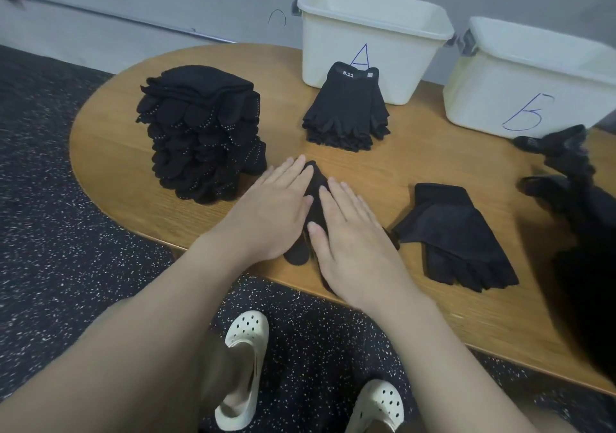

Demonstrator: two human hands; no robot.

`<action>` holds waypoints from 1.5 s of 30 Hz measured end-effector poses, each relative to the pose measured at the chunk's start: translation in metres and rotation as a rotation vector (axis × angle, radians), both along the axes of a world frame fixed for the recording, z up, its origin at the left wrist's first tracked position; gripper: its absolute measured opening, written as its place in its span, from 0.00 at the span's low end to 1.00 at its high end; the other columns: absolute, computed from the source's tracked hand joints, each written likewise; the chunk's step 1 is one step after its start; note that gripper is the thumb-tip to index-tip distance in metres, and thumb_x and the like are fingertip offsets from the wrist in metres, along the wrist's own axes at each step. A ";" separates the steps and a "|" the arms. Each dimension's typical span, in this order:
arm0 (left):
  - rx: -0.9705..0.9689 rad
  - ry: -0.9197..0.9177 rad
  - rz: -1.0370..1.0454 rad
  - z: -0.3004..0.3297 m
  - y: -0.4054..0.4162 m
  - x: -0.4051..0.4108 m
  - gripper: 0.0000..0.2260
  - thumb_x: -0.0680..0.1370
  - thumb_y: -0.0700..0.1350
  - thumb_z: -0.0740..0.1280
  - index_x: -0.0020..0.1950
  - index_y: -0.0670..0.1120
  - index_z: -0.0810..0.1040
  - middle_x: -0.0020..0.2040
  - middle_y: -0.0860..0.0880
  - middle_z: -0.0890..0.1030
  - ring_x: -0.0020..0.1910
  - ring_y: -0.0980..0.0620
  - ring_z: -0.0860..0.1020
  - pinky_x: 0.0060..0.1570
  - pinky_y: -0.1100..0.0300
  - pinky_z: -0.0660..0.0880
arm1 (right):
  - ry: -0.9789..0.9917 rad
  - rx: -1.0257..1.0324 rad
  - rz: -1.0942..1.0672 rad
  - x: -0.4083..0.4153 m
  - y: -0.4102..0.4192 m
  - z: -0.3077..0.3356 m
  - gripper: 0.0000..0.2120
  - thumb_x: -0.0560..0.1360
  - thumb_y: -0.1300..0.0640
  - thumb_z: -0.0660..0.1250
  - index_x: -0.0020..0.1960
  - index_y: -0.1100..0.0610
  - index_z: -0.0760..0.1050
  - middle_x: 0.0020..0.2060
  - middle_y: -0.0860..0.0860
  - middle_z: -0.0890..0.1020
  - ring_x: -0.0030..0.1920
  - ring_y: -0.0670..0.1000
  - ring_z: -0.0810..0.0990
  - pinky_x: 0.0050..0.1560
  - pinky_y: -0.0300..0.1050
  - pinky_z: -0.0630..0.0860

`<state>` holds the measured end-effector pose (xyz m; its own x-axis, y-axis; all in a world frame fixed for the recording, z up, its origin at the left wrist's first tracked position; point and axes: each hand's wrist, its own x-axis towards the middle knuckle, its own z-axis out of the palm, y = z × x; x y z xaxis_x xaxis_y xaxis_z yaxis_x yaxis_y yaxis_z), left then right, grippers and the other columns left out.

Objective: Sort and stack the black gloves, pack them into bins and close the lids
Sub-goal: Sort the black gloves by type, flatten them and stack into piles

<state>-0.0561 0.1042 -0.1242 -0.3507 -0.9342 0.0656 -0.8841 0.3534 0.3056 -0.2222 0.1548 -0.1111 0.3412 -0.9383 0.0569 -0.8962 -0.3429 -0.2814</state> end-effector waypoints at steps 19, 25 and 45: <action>-0.030 0.095 0.086 0.018 -0.011 -0.001 0.19 0.86 0.49 0.60 0.76 0.45 0.72 0.74 0.49 0.74 0.73 0.49 0.71 0.72 0.51 0.70 | 0.152 0.091 -0.028 -0.024 0.059 0.001 0.42 0.78 0.28 0.32 0.81 0.54 0.29 0.80 0.48 0.29 0.77 0.44 0.24 0.79 0.45 0.30; 0.115 0.151 0.136 0.029 -0.014 -0.012 0.23 0.82 0.52 0.67 0.76 0.49 0.69 0.68 0.49 0.73 0.69 0.47 0.68 0.72 0.45 0.65 | -0.102 0.005 0.002 -0.046 0.040 0.013 0.37 0.81 0.31 0.40 0.82 0.49 0.59 0.82 0.41 0.53 0.78 0.32 0.36 0.78 0.34 0.35; 0.014 0.522 0.217 0.030 -0.034 -0.015 0.04 0.78 0.48 0.74 0.46 0.52 0.81 0.40 0.58 0.81 0.39 0.61 0.79 0.38 0.65 0.74 | -0.063 -0.012 0.088 -0.047 0.004 0.010 0.27 0.83 0.41 0.56 0.78 0.52 0.69 0.79 0.46 0.66 0.80 0.40 0.57 0.81 0.38 0.42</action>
